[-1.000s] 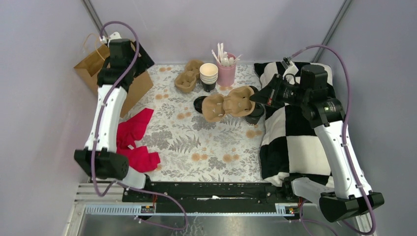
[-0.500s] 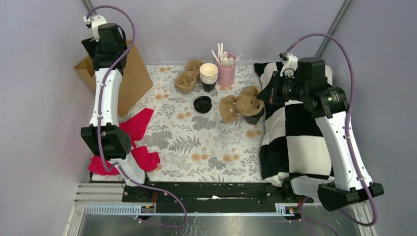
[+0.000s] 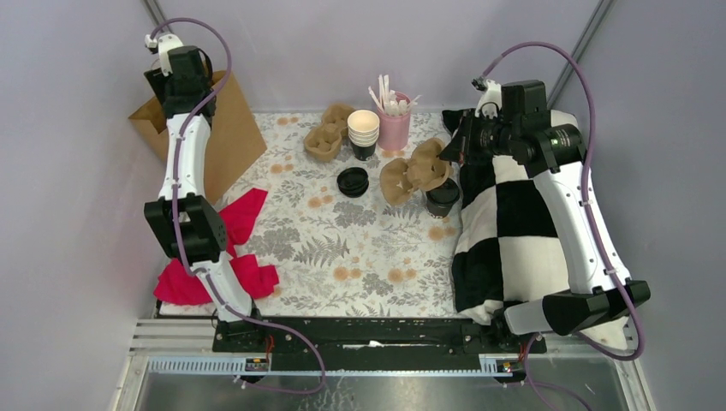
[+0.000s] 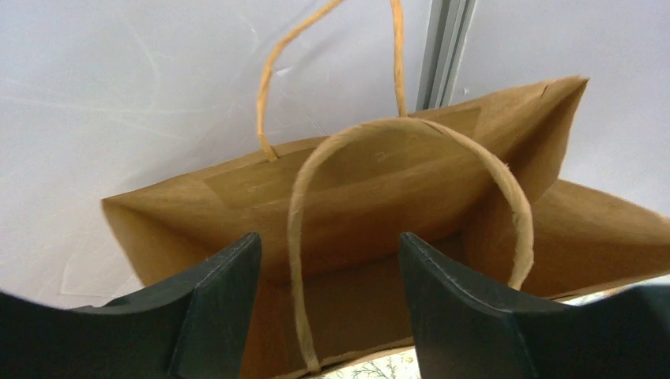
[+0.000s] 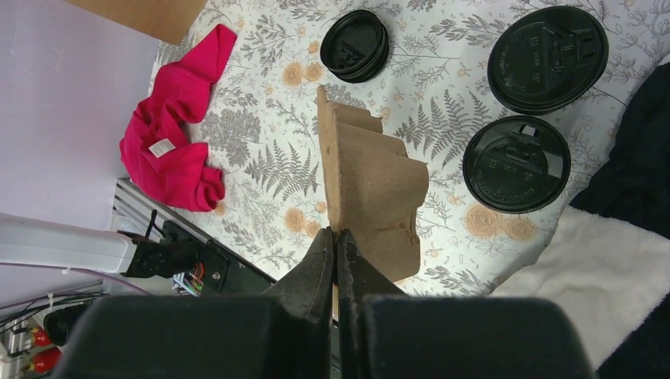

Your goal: Pack the takeout coffee

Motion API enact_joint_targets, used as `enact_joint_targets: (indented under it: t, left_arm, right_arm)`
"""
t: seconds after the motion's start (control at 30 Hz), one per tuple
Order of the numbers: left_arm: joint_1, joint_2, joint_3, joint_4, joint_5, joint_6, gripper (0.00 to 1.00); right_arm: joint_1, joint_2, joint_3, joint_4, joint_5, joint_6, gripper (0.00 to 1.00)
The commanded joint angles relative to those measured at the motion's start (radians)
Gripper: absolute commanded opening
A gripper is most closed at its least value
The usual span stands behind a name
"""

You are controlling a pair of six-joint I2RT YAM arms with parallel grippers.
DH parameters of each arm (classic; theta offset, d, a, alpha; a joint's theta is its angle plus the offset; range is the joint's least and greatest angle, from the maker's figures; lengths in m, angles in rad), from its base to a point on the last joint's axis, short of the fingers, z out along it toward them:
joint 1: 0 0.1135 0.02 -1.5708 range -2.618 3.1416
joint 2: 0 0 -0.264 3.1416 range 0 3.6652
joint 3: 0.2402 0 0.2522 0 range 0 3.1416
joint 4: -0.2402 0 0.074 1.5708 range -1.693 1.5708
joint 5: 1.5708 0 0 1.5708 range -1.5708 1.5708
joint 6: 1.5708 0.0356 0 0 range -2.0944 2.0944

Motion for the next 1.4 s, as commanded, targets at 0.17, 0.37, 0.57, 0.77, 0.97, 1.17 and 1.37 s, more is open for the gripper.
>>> enact_joint_targets:
  t: [0.17, 0.37, 0.57, 0.77, 0.97, 1.17, 1.37]
  left_arm:
    - [0.005, 0.003, 0.066, 0.026, 0.049, -0.058, 0.21]
    - [0.002, -0.109, -0.009, 0.070, 0.108, -0.085, 0.00]
    - [-0.014, -0.213, -0.012, 0.020, 0.216, -0.125, 0.00]
    - [-0.048, -0.345, 0.004, -0.052, 0.313, -0.137, 0.00]
    - [-0.057, -0.515, -0.101, -0.070, 0.591, -0.166, 0.00]
    - [-0.104, -0.650, -0.239, -0.099, 0.870, -0.243, 0.00]
    - [-0.190, -0.753, -0.393, -0.039, 1.124, -0.278, 0.00]
  right_arm:
    - [0.005, 0.018, 0.084, -0.016, -0.035, 0.018, 0.00]
    - [0.005, -0.002, 0.055, 0.001, -0.059, 0.028, 0.00]
    - [0.005, -0.048, -0.005, 0.054, -0.096, 0.054, 0.00]
    - [0.005, -0.116, -0.098, 0.120, -0.136, 0.086, 0.00]
    - [0.005, -0.154, -0.108, 0.132, -0.153, 0.119, 0.00]
    - [0.005, -0.180, -0.072, 0.095, -0.126, 0.157, 0.00]
    - [0.005, -0.229, -0.089, 0.068, -0.089, 0.175, 0.00]
